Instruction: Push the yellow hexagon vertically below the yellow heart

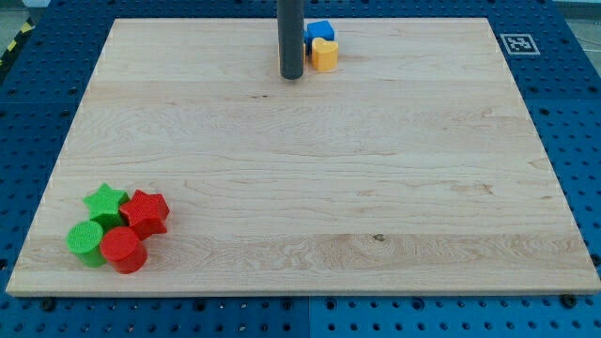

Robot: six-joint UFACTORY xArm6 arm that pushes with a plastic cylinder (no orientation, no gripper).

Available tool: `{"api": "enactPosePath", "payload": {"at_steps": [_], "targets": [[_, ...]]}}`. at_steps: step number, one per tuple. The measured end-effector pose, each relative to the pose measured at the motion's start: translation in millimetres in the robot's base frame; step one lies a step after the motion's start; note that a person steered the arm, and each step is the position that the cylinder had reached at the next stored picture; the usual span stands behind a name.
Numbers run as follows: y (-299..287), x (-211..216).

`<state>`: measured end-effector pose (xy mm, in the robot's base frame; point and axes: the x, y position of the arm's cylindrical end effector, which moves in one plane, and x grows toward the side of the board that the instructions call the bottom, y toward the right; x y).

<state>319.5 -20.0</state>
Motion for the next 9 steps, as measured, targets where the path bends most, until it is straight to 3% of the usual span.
{"api": "enactPosePath", "payload": {"at_steps": [2, 3, 6, 7, 9], "targets": [[-72.2, -8.5], [-69.6, -44.2], [-51.9, -61.2], [-17.1, -61.2], [24.5, -31.8]]}}
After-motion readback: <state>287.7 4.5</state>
